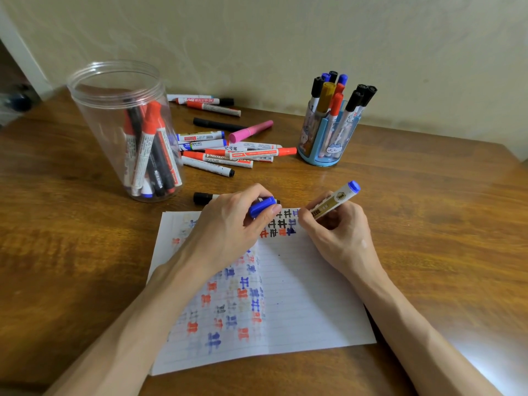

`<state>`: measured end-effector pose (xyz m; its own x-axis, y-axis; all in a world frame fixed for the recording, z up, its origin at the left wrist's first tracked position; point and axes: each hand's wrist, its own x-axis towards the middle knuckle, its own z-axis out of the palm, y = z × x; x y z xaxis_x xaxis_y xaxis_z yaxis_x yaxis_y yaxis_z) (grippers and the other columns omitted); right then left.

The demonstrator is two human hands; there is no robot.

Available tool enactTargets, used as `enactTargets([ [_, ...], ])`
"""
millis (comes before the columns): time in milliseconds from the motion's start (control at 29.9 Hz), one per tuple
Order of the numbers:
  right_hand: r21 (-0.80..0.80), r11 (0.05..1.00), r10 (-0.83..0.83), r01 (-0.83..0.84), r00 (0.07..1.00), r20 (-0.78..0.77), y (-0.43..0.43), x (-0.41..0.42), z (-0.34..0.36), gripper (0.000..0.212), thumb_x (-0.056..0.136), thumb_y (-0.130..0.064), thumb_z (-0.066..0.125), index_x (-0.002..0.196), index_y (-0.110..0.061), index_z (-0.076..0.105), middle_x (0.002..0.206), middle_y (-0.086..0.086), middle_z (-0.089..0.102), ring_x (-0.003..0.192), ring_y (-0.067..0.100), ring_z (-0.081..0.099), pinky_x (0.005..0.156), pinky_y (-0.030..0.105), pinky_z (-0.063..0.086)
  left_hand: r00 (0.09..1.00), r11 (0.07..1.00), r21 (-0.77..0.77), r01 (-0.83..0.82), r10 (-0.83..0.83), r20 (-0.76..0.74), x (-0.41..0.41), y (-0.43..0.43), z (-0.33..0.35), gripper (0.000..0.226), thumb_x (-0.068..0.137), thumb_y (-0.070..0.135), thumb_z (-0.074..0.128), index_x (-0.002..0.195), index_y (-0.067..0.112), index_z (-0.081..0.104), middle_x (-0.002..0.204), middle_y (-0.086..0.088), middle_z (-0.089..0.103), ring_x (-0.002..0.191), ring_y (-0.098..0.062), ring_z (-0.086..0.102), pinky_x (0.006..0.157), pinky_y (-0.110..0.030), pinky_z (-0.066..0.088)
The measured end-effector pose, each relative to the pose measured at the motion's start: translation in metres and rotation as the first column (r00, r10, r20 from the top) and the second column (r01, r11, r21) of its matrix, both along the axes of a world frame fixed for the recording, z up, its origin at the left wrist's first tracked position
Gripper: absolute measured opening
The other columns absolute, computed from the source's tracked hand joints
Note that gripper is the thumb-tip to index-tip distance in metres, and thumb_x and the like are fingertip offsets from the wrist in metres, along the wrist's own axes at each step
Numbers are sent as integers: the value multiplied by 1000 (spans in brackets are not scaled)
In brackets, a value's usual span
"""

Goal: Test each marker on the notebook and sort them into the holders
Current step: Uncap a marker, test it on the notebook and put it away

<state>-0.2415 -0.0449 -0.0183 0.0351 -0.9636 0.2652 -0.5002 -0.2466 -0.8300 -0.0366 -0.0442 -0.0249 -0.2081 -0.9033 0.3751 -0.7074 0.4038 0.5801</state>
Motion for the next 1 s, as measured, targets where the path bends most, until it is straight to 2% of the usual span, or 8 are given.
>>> enactTargets([
  [167, -5, 1000, -5, 5, 1000, -6, 0, -1, -1, 20, 88, -13, 71, 68, -16, 65, 60, -21, 65, 52, 2, 55, 50, 18, 42, 1000, 1000, 10, -4, 4, -1, 0, 0, 0, 27, 101, 52, 52, 109, 28, 60, 87, 13, 68, 79, -5, 67, 64, -32, 58],
  [368, -22, 1000, -11, 12, 1000, 19, 1, -1, 1, 19, 91, -12, 72, 74, -15, 66, 64, -15, 67, 57, -3, 63, 52, 9, 43, 1000, 1000, 16, -5, 5, 3, 0, 1, 1, 28, 100, 52, 52, 109, 27, 61, 87, 14, 67, 79, -4, 66, 65, -31, 57],
  [669, -29, 1000, -10, 9, 1000, -12, 2, 0, 1, 19, 91, -14, 73, 75, -10, 66, 60, -18, 66, 55, -1, 61, 50, 10, 40, 1000, 1000, 19, 0, 0, 4, 0, 1, 1, 29, 101, 52, 52, 110, 27, 61, 87, 14, 67, 78, -4, 66, 66, -32, 57],
  [836, 5, 1000, -1, 1, 999, -35, 0, 0, -1, 19, 87, -14, 71, 71, -8, 62, 58, -27, 62, 51, -1, 54, 48, 12, 38, 1000, 1000, 27, -1, 1, -4, 0, 1, 2, 29, 100, 52, 52, 110, 27, 61, 88, 15, 67, 79, -4, 65, 66, -33, 58],
  [1003, 34, 999, -10, 8, 997, 78, -2, -3, 1, 16, 88, -12, 70, 73, -12, 66, 62, -15, 67, 55, 1, 59, 53, 15, 43, 999, 999, 30, 12, -11, -36, -1, 2, 3, 31, 98, 52, 53, 113, 26, 61, 96, 15, 66, 85, -5, 65, 70, -34, 58],
])
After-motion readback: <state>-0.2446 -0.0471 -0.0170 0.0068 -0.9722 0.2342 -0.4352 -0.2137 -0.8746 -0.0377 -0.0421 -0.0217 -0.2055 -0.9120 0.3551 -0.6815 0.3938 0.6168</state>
